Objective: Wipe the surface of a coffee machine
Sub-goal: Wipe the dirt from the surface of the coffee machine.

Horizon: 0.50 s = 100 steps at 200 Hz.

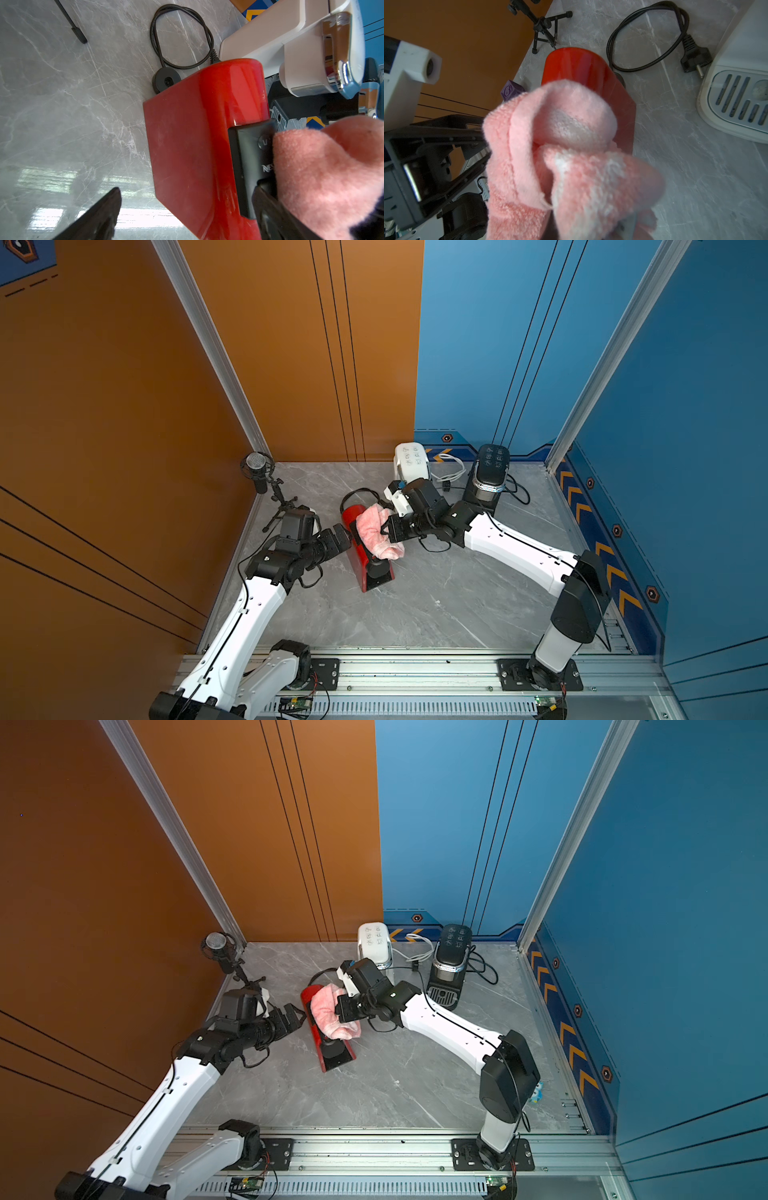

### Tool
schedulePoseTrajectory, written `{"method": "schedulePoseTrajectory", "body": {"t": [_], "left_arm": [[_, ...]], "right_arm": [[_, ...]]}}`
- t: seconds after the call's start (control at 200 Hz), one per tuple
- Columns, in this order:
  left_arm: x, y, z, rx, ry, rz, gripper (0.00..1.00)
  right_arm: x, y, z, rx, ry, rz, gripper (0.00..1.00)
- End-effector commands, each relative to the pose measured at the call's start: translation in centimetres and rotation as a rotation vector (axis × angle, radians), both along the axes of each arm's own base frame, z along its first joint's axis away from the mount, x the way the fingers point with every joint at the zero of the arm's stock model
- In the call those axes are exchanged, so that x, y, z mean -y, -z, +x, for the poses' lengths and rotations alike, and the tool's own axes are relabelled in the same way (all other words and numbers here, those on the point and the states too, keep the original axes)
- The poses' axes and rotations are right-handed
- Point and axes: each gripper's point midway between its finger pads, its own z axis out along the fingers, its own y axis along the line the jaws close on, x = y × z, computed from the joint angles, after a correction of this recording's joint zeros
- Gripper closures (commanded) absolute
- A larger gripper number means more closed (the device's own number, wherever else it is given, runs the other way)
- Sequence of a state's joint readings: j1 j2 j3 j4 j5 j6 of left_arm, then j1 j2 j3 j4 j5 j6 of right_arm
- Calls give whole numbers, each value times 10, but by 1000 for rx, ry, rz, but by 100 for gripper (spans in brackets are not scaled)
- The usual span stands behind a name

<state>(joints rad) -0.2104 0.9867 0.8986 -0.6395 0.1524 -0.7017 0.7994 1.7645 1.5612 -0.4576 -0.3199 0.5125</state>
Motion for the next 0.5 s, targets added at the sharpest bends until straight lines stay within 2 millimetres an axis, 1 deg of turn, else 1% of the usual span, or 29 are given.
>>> {"method": "schedulePoseTrajectory", "body": {"t": [0.0,0.05,0.115,0.23,0.325,0.495], "left_arm": [[-1,-5,11,6,-25,30,1],[0,-5,13,2,-29,30,1],[-1,-7,15,8,-44,38,1],[-3,-6,19,5,-60,50,1],[-3,0,21,-14,-66,63,0],[-11,12,21,-37,-97,110,0]], "right_arm": [[2,41,17,-104,13,-14,100],[-2,45,12,-110,-13,-11,100],[-7,55,7,-140,-35,5,100],[-12,78,0,-183,-39,14,100],[-13,93,-6,-198,-40,10,100],[-18,111,-22,-227,-47,25,100]]}}
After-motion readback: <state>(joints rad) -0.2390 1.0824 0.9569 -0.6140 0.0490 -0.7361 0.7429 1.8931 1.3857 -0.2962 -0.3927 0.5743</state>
